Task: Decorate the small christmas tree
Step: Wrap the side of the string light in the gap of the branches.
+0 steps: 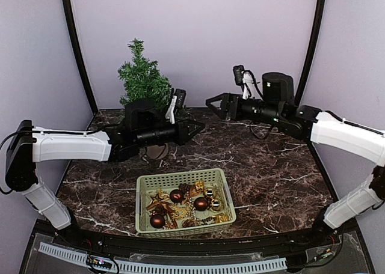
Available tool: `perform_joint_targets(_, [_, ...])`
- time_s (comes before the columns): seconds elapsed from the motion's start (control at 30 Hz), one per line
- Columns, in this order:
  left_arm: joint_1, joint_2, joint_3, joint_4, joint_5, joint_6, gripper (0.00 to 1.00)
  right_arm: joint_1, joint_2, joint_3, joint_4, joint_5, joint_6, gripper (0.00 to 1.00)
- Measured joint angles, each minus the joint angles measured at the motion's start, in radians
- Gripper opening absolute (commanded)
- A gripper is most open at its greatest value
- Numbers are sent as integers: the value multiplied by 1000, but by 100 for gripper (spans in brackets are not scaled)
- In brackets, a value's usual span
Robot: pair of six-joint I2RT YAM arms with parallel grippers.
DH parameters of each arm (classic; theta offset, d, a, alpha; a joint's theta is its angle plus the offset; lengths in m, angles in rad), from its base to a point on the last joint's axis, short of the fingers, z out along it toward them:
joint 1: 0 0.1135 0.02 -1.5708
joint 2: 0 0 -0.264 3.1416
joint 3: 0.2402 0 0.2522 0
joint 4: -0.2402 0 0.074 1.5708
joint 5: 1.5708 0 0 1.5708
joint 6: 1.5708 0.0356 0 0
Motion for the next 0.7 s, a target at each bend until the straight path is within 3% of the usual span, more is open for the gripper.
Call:
perform_joint_targets(0.1, [0,0,32,5,-3,-24,0,-5,-121,-149,89,-1,17,93])
perform_joint_targets(0.23, [0,0,53,14,-3,-51,0,-4,-203,-310,235,-56,39,89])
perform_joint_targets(0.43, [0,0,57,22,0,-76,0,18,-161,-425,368,-143,46,83])
perform_joint_targets(0.7, [0,0,57,24,-1,-87,0,32,-84,-451,438,-195,17,70])
